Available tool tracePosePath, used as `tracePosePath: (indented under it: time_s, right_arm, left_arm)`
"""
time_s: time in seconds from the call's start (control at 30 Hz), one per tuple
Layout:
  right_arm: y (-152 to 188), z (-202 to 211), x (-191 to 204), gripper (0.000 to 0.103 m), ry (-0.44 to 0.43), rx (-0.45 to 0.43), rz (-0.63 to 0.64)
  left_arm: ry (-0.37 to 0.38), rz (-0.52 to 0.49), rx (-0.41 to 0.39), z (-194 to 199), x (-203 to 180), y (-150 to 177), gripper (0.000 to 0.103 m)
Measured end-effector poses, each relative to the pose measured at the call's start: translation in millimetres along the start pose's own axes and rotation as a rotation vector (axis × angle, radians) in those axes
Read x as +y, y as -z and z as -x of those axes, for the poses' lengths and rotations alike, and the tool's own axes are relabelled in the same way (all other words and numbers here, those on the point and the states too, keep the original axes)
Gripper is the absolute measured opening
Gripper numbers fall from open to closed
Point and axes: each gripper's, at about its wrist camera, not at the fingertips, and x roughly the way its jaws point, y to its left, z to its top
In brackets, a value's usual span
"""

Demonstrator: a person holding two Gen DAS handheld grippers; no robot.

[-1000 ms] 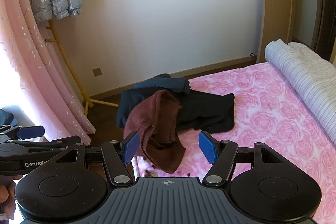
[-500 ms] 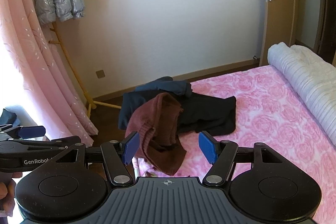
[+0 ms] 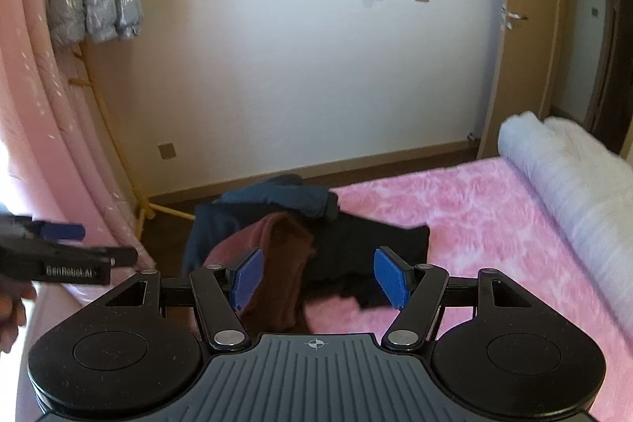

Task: Fold clothes
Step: 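Grasp the black shirt from the pile with both grippers and lift it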

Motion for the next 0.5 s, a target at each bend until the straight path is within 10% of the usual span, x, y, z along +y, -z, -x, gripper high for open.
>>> tracePosePath:
  time_s: [0.5]
  right_arm:
    - [-46.3, -326.8, 57.9, 0.065, -0.018, 0.295, 0.464]
  left_arm:
    - [0.167, -0.358, 0.117, -269.1, 40.3, -94.4, 0.074]
